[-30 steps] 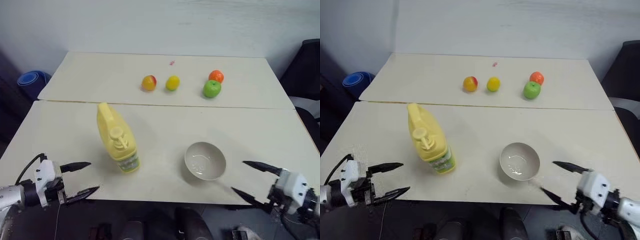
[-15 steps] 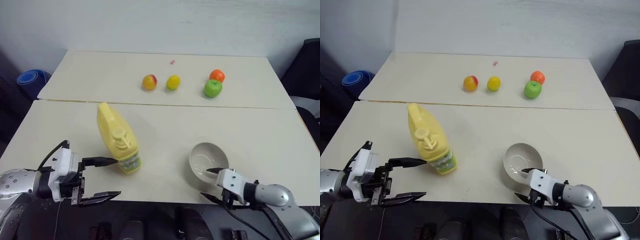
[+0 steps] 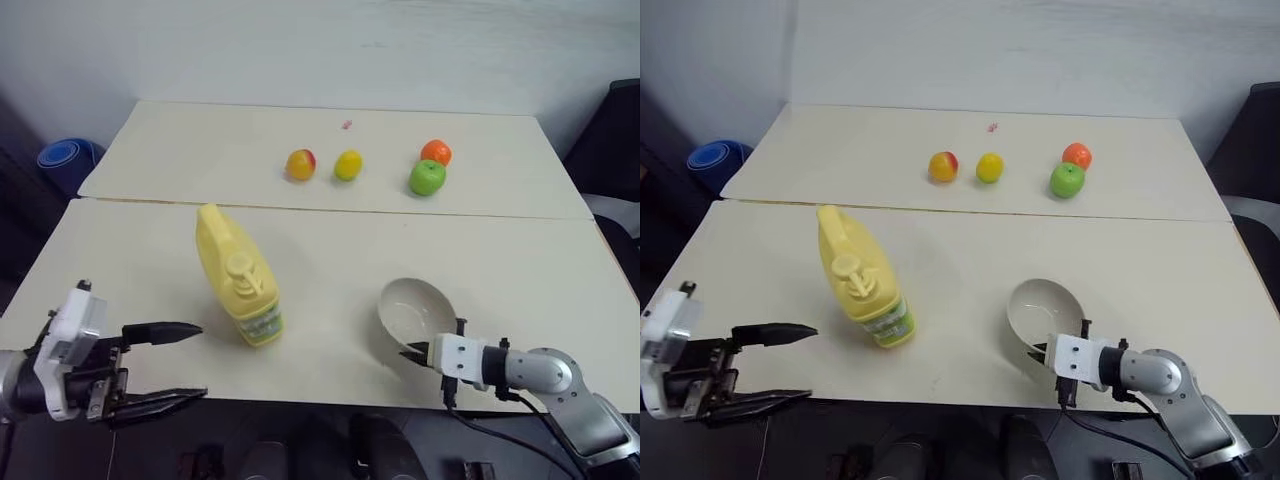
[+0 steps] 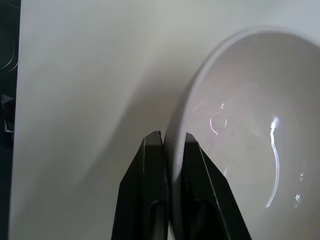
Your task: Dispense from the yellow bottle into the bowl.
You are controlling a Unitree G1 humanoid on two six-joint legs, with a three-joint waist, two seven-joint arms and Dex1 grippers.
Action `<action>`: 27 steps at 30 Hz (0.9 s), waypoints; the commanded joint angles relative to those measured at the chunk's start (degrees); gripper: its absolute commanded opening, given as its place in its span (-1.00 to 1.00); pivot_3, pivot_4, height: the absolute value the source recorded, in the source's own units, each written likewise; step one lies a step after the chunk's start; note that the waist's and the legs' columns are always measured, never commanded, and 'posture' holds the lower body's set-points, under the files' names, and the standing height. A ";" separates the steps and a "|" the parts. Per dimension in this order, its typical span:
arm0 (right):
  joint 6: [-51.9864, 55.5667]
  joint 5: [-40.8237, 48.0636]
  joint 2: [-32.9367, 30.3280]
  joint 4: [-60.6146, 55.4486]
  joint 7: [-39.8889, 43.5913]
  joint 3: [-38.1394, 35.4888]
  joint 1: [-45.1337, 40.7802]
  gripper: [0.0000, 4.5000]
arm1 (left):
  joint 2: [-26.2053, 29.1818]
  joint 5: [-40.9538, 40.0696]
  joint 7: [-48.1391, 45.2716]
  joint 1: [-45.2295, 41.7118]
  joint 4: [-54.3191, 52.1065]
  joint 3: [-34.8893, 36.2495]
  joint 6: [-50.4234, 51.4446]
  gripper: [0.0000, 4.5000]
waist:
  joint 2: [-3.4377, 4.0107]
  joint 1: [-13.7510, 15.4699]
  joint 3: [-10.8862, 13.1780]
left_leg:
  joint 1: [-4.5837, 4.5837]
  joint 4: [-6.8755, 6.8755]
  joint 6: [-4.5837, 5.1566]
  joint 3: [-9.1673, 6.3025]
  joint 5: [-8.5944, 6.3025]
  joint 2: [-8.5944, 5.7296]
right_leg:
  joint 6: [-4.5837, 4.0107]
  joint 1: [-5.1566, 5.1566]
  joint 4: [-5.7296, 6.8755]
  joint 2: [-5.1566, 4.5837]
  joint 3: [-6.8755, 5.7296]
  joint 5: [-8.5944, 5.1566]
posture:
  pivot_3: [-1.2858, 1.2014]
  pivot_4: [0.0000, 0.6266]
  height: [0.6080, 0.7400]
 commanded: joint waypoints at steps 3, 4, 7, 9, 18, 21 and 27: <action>0.01 7.36 -4.53 -7.86 9.35 -0.20 -6.16 -1.00 | 9.74 -19.74 5.36 -12.71 8.19 9.88 10.97 0.13 | -0.13 0.12 0.13 | -0.04 0.05 -0.06 -0.13 0.04 0.00 | -0.04 -0.04 0.12 -0.02 -0.09 -0.02 | 0.03 -0.52 1.00; 1.54 8.91 -5.57 -9.20 11.60 0.31 -7.53 -1.00 | 11.18 -21.16 6.35 -15.69 9.87 9.71 11.81 -0.01 | -0.14 0.05 0.14 | -0.12 0.11 -0.11 -0.20 0.07 0.01 | -0.03 -0.08 0.17 -0.01 -0.14 -0.02 | 0.03 -0.52 1.00; 7.28 14.91 -7.98 -13.48 18.71 2.39 -15.51 -1.00 | 13.80 -23.56 10.69 -30.07 14.87 2.29 9.57 -0.45 | -0.04 -0.21 0.16 | -0.07 0.08 -0.13 -0.20 0.07 0.00 | -0.03 -0.06 0.16 0.01 -0.15 -0.02 | 0.03 -0.52 1.00; 11.08 17.15 -9.65 -15.36 22.61 3.74 -20.30 -1.00 | 13.92 -22.23 11.61 -38.57 16.35 -3.88 8.30 -0.74 | -0.09 -0.13 0.26 | -0.12 0.09 -0.17 -0.21 0.10 -0.01 | -0.03 -0.09 0.16 0.01 -0.18 -0.02 | 0.03 -0.52 1.00; 18.18 17.80 -7.94 -17.89 32.98 13.23 -37.46 -1.00 | 4.61 -10.90 9.48 -51.15 11.01 -25.26 5.92 -0.99 | -0.11 -0.15 0.29 | -0.44 0.10 -0.21 -0.16 0.14 -0.05 | 0.02 -0.33 0.27 0.06 -0.28 0.01 | 0.03 -0.52 1.00; 18.34 15.23 -5.95 -16.22 33.49 16.17 -41.17 -1.00 | 1.50 -8.98 10.62 -51.92 11.02 -27.13 5.90 -0.99 | -0.13 -0.15 0.30 | -0.45 0.13 -0.22 -0.06 0.15 -0.05 | 0.04 -0.43 0.36 0.07 -0.32 0.02 | 0.03 -0.52 1.00; 24.09 13.03 -0.96 -14.34 32.38 19.86 -49.29 -1.00 | 0.32 -3.56 8.49 -50.53 10.65 -29.55 5.08 -0.99 | -0.13 -0.22 0.30 | -0.72 0.54 -0.24 0.03 0.16 -0.05 | 0.04 -0.78 0.57 0.08 -0.32 0.02 | 0.03 -0.52 1.00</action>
